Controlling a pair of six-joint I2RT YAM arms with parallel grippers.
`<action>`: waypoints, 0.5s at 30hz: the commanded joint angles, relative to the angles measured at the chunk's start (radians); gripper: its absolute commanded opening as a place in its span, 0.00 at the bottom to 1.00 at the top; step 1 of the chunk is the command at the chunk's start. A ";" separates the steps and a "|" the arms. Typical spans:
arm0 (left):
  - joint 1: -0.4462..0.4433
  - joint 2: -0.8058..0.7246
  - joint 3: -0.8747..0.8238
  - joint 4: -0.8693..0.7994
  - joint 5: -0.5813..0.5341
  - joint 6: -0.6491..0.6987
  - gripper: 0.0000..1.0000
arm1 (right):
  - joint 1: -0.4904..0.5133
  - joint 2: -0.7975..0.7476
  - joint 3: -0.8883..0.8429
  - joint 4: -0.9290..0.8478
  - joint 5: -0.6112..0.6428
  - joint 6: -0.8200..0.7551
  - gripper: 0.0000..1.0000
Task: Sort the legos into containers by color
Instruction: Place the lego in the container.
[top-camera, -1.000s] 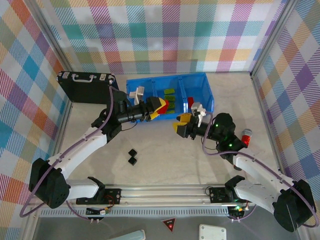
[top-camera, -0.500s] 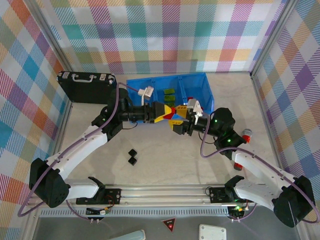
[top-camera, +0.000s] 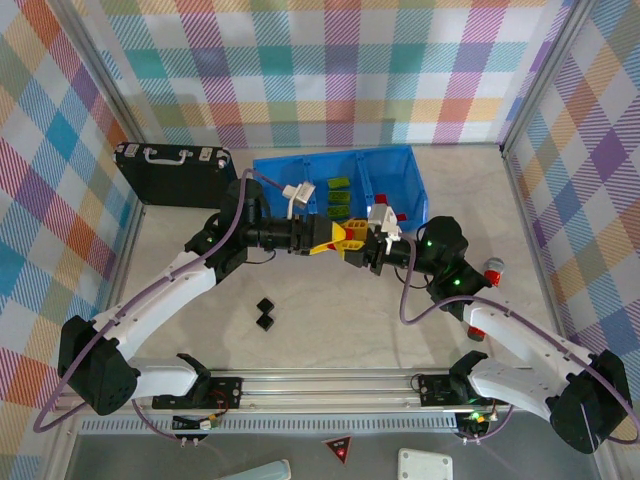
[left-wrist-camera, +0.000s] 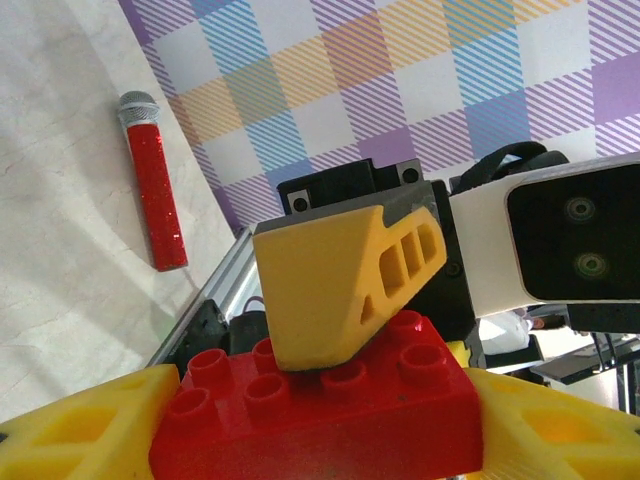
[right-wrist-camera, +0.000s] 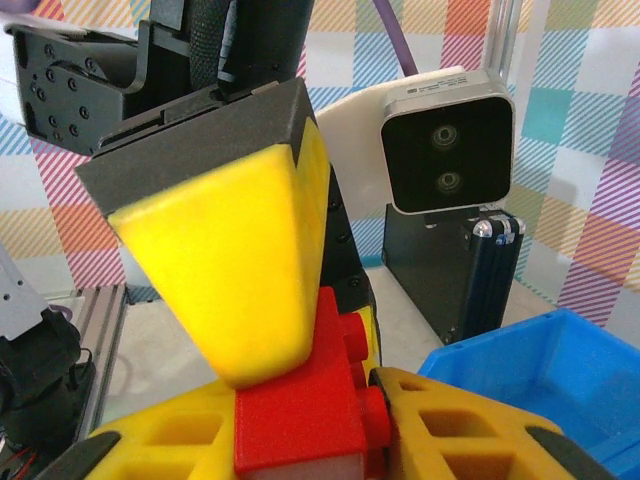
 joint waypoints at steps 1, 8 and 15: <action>-0.009 -0.015 0.038 0.005 0.003 0.025 0.55 | 0.011 -0.029 0.020 -0.010 0.009 -0.015 0.28; -0.003 -0.040 0.057 -0.144 -0.111 0.123 0.75 | 0.012 -0.049 0.010 -0.087 0.082 -0.016 0.23; 0.033 -0.056 0.150 -0.551 -0.427 0.324 0.77 | 0.013 -0.057 0.028 -0.291 0.243 -0.028 0.19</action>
